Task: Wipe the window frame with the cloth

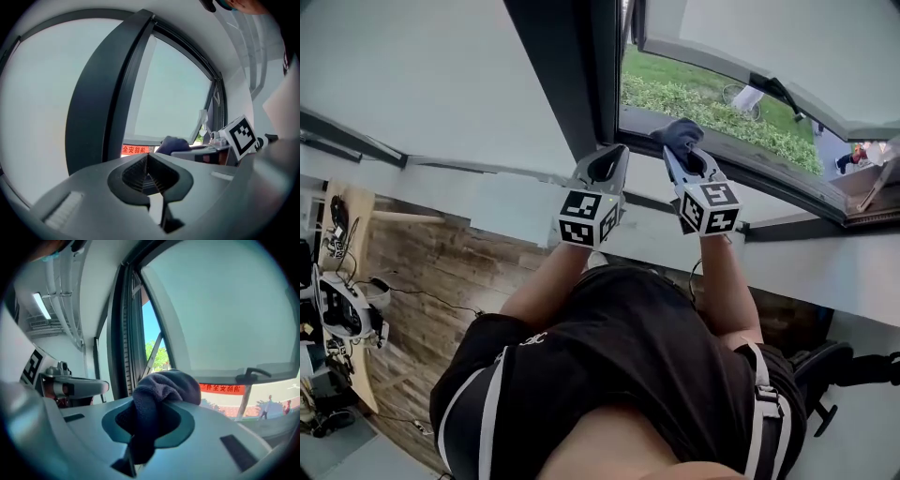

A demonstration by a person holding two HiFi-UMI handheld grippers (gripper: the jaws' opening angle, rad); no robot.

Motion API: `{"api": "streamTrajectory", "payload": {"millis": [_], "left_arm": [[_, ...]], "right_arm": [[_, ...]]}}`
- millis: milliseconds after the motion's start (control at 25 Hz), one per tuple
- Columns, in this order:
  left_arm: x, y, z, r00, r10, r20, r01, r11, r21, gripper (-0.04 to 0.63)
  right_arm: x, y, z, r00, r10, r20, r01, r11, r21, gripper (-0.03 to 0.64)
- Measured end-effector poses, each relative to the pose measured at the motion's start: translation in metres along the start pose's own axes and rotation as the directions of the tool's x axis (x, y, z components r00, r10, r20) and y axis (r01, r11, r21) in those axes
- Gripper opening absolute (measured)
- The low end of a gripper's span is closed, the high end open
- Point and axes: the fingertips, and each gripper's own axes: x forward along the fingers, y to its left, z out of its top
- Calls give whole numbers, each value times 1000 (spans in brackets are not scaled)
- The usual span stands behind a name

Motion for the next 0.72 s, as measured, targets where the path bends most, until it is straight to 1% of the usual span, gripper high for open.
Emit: {"api": "streamTrajectory", "payload": {"millis": [80,160,200,280,360,440,520,720], "left_arm": [[8,-11,5,1000,-24,9,24,1000,12,6],[15,-27,10,998,-53,25,52,998,30,6],[18,-35,13,997,-67,35,65,997,40,6],[22,-50,20,994,-91,52,88,994,60,6],[26,-62,26,991,-111,68,106,992,73,6],[29,-74,31,988,-130,80,123,989,83,6],[31,-82,35,986,-141,90,133,987,94,6],[39,-93,30,985,-155,70,148,985,94,6]], "right_arm": [[-23,-17,20,993,-86,86,89,996,-28,60],[-48,-29,37,972,-151,178,166,983,-72,60],[-61,-33,44,958,-179,226,204,975,-91,60],[-88,-40,56,917,-238,318,286,952,-110,60],[-112,-47,60,877,-297,378,360,927,-104,60],[-131,-59,55,850,-350,392,412,908,-81,60],[-146,-72,48,831,-391,394,441,897,-41,60],[-170,-89,48,794,-448,410,493,870,-3,60]]}}
